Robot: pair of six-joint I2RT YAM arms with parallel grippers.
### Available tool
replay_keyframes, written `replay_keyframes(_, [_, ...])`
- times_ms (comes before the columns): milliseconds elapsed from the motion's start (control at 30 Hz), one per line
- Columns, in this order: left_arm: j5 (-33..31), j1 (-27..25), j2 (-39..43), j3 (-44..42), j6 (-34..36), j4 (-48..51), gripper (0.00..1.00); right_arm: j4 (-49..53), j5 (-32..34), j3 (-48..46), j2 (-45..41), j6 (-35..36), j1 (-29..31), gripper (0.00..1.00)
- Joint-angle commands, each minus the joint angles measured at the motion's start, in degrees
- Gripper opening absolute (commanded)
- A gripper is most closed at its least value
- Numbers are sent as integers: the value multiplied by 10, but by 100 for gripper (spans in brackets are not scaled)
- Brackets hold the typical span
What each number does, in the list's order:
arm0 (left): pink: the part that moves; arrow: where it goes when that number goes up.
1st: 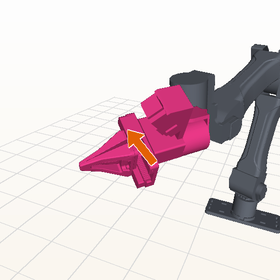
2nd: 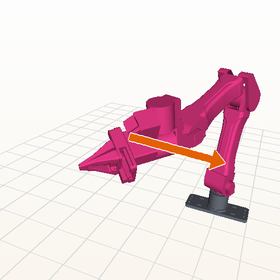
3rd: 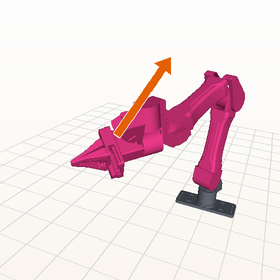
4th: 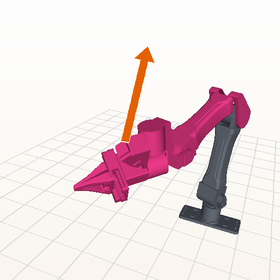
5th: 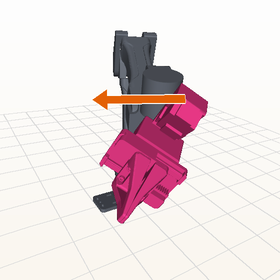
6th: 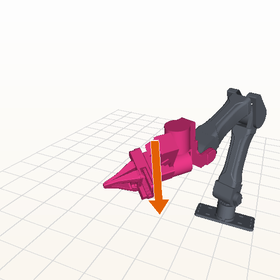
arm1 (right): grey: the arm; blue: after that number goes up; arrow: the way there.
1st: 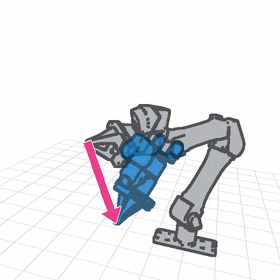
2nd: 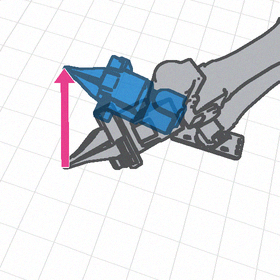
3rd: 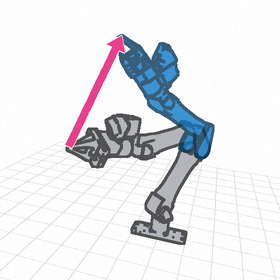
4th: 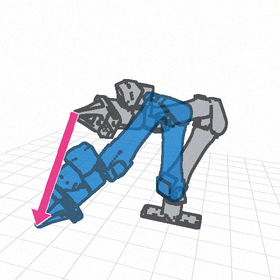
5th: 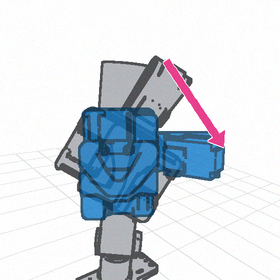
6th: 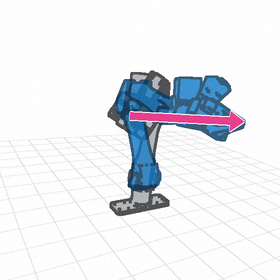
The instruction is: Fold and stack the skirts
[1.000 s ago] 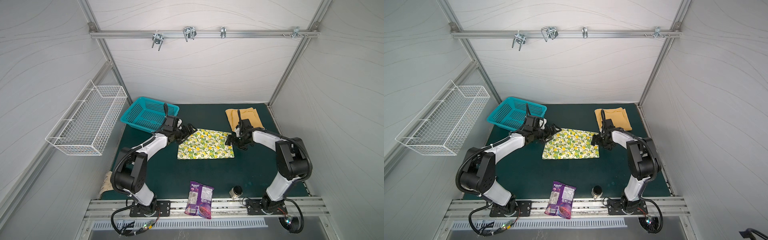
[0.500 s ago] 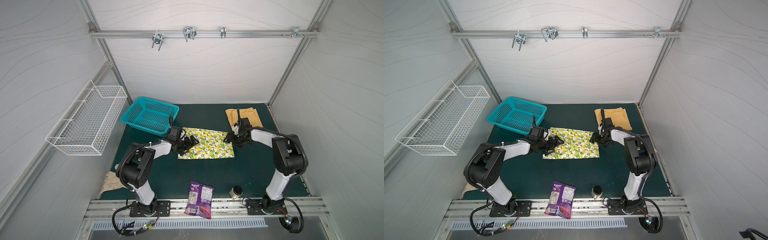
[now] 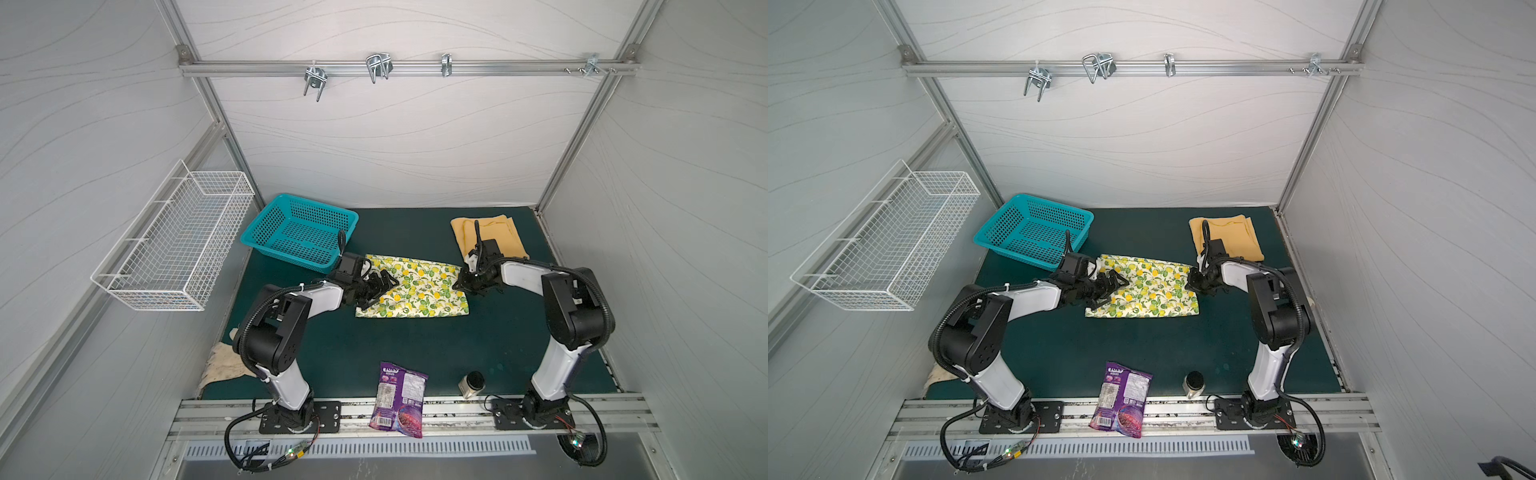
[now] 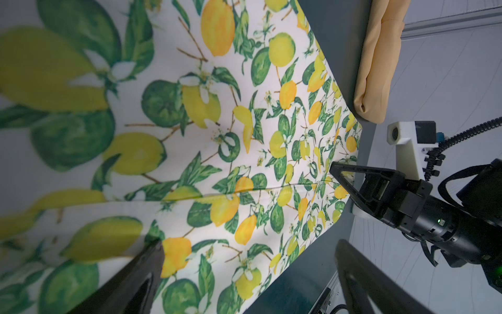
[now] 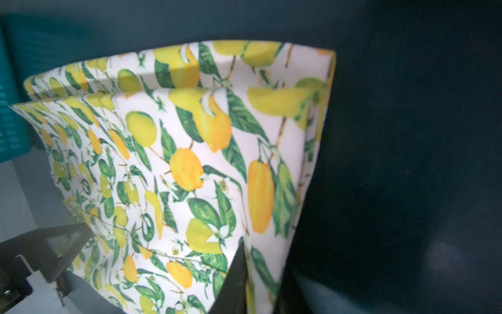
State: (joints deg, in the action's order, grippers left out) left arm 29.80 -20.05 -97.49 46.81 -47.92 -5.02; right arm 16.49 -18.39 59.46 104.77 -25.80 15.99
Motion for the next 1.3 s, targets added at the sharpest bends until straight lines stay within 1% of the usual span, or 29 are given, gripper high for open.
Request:
replay_keyframes(0, [-15,-4,10,0,12,35,99,49,28,-3,-12,1,1,13])
replay_keyframes(33, [-17,-4,17,4,15,42,99,61,34,6,-17,6,1,10])
replay_keyframes(100, [-18,-5,31,8,18,52,99,88,52,29,-25,21,2,8])
replay_keyframes(233, [-19,-13,56,20,23,70,99,153,88,89,-36,54,2,7])
replay_keyframes(467, [-7,-46,66,41,4,55,98,242,147,183,-31,98,12,7])
replay_keyframes(567, [-4,-61,59,57,-4,45,99,271,167,216,-28,102,28,7])
replay_keyframes(733, [1,-77,36,65,-25,10,98,305,172,267,-25,88,68,7])
replay_keyframes(867, [5,-91,9,67,-39,-21,98,342,176,327,-8,75,98,7])
replay_keyframes(933, [4,-99,-4,66,-42,-31,98,352,168,348,0,64,106,7])
replay_keyframes(1000, [2,-104,-16,60,-46,-46,98,362,144,369,8,50,109,7])
replay_keyframes(1267, [6,-108,-52,33,-64,-99,98,359,53,391,29,-8,107,8])
